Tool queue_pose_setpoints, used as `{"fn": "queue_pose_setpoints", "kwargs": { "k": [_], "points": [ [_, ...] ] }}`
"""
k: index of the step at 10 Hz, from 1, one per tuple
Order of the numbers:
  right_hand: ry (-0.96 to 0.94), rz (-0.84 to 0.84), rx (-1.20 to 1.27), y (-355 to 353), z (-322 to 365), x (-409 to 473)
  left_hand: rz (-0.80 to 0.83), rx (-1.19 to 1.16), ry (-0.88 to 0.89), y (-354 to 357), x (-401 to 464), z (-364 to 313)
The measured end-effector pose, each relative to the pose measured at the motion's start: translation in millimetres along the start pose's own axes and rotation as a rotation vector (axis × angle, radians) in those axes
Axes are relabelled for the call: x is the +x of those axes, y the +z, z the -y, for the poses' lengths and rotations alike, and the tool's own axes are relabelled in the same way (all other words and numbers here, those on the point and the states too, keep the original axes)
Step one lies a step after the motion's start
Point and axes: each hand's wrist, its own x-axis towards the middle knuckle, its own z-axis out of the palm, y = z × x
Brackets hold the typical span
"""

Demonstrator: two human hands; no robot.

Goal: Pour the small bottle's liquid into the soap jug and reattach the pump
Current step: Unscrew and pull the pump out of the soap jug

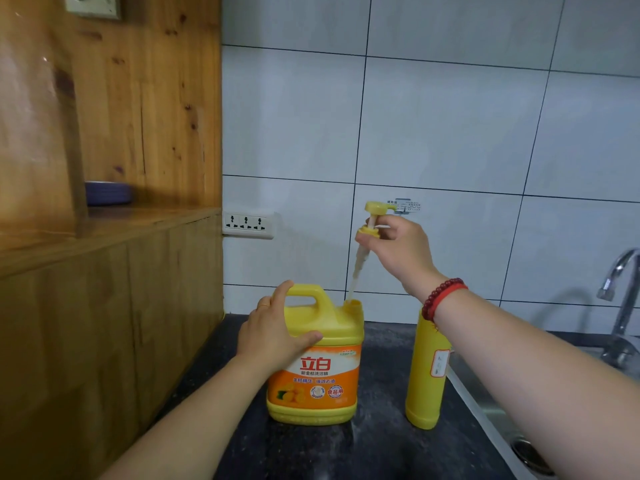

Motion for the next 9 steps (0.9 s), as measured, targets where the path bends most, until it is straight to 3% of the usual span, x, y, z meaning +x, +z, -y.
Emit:
{"fn": "queue_pose_setpoints", "kwargs": {
  "k": [4, 9],
  "points": [
    [-0.03, 0.001, -0.078, -21, 18, 15, 0.009, 0.007, -0.001, 1, 1, 0],
    [-0.069, -0.101, 0.004, -31, 34, 22, 0.007, 0.015, -0.003, 2, 2, 1]
  ]
}}
